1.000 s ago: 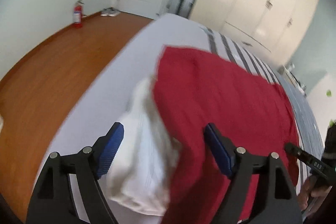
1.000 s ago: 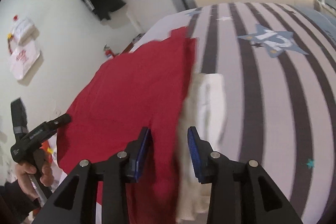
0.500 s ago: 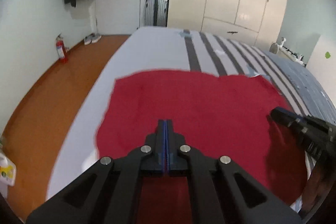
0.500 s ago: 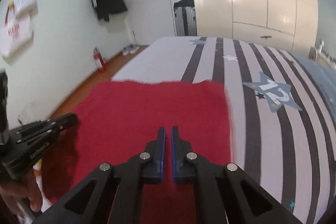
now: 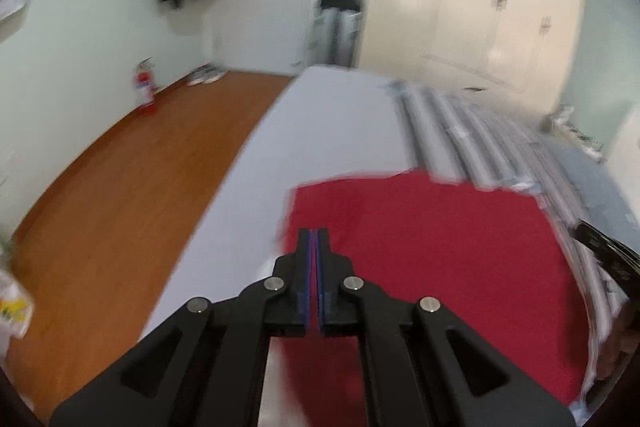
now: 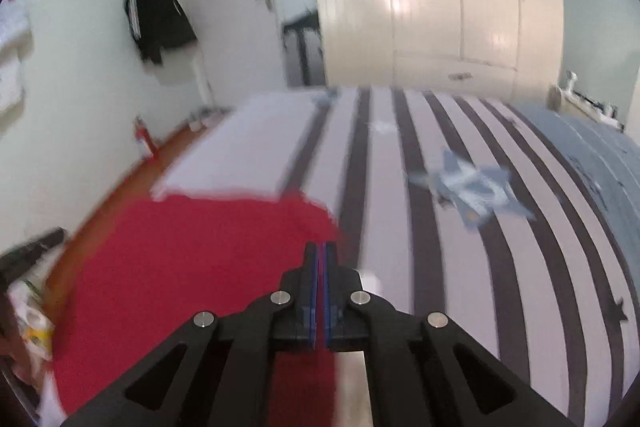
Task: Fold clothes
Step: 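Lower the red shorts onto the white garment and open both grippers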
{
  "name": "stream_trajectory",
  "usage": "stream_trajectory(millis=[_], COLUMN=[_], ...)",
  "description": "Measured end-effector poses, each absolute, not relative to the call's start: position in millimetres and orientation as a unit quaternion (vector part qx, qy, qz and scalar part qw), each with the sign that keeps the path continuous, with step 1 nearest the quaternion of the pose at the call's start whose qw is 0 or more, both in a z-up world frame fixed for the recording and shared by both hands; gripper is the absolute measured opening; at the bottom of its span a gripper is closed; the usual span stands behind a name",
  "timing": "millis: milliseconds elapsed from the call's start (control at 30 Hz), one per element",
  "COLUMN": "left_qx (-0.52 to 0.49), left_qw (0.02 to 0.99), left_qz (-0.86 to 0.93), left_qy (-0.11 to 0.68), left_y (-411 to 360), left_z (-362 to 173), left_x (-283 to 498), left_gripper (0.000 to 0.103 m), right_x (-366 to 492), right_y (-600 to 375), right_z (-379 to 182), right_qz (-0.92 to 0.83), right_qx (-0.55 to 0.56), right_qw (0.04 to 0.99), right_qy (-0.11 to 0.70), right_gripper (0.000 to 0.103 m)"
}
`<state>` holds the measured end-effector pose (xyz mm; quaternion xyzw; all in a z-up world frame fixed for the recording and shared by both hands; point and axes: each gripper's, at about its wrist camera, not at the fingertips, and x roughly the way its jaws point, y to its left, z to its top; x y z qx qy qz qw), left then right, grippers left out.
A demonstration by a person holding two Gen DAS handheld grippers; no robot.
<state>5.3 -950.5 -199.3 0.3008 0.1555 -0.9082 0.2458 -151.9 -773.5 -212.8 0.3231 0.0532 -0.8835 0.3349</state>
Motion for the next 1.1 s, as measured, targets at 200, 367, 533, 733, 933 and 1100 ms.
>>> stream_trajectory(millis=[200, 367, 533, 733, 933, 1100], left_qx=[0.337, 0.382, 0.369, 0.374, 0.316, 0.324], left_qw=[0.173, 0.186, 0.213, 0.299, 0.238, 0.181], left_qz=[-0.909, -0.893, -0.896, -0.864, -0.904, -0.916], left_qy=[0.173, 0.147, 0.122, 0.155, 0.162, 0.151], left_y=[-932.6, -950.2, -958.0, -1007.7, -961.2, -900.6], left_z=[-219.5, -265.1, -266.5, -266.1, -225.6, -226.7], left_x=[-66.1, -87.6, -80.2, -60.9, -14.5, 7.4], left_gripper=[0.000, 0.001, 0.002, 0.001, 0.001, 0.001], right_x=[-151.2, -163.3, -168.5, -195.3, -138.6, -84.0], right_y=[-853.3, -868.1, -850.8, -818.1, -794.0, -777.1], right_z=[-222.8, -267.5, -271.1, -272.6, -232.4, -244.3], right_qz=[-0.848, -0.841, -0.856, -0.878, -0.869, -0.843], right_qx=[0.348, 0.368, 0.351, 0.384, 0.320, 0.331], right_qw=[0.396, 0.383, 0.365, 0.279, 0.365, 0.411], right_qy=[0.059, 0.108, 0.110, 0.063, 0.092, 0.107], right_gripper=[0.002, 0.000, 0.000, 0.004, 0.004, 0.004])
